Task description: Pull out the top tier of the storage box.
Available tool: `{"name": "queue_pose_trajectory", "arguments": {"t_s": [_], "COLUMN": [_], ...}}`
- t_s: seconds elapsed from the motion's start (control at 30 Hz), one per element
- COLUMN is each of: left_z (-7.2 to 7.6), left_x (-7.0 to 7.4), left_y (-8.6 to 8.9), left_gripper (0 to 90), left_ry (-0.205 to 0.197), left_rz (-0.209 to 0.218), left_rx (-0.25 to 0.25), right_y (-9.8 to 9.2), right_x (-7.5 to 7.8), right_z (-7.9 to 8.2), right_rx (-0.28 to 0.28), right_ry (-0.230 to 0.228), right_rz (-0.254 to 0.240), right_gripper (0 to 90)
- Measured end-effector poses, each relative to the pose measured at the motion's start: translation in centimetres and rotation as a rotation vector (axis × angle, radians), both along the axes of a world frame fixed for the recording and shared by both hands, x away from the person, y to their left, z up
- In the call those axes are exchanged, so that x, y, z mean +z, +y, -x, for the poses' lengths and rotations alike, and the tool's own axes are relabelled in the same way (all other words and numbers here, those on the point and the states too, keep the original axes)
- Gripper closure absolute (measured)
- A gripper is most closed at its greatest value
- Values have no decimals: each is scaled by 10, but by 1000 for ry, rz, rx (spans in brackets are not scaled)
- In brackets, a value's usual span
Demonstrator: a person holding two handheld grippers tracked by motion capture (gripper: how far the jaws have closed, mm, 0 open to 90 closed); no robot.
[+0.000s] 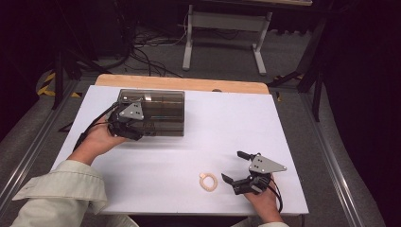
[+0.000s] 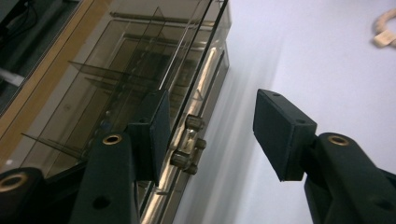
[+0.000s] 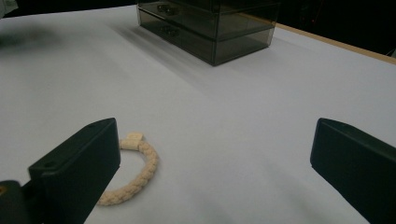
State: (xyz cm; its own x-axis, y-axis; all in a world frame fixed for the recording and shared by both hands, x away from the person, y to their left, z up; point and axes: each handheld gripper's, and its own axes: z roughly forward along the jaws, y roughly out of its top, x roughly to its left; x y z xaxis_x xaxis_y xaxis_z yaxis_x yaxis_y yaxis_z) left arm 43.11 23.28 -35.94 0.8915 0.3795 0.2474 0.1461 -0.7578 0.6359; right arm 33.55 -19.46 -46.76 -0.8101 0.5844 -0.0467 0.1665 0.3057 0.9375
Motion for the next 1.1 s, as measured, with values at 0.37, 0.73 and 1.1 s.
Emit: {"name": "queue_pose_trajectory", "arguments": {"t_s": [0.37,0.73,1.1], "left_z": [-7,-9,-2], "left_x": [-6,-10,-8], "left_y": [-7,-8,-10], "left_gripper": [481,486,492], "left_ry": [-5,9,32], "left_rz": [-86,-109,-123], "left_rx": [-13,-11,-23], "right_y": [0,0,0], "right_x": [0,0,0], "right_z": [0,0,0], "right_rx": [0,-1,0], "right_ry": [1,2,3], "right_rz": [-1,-2,-2], "right_gripper": [22,21,21]}}
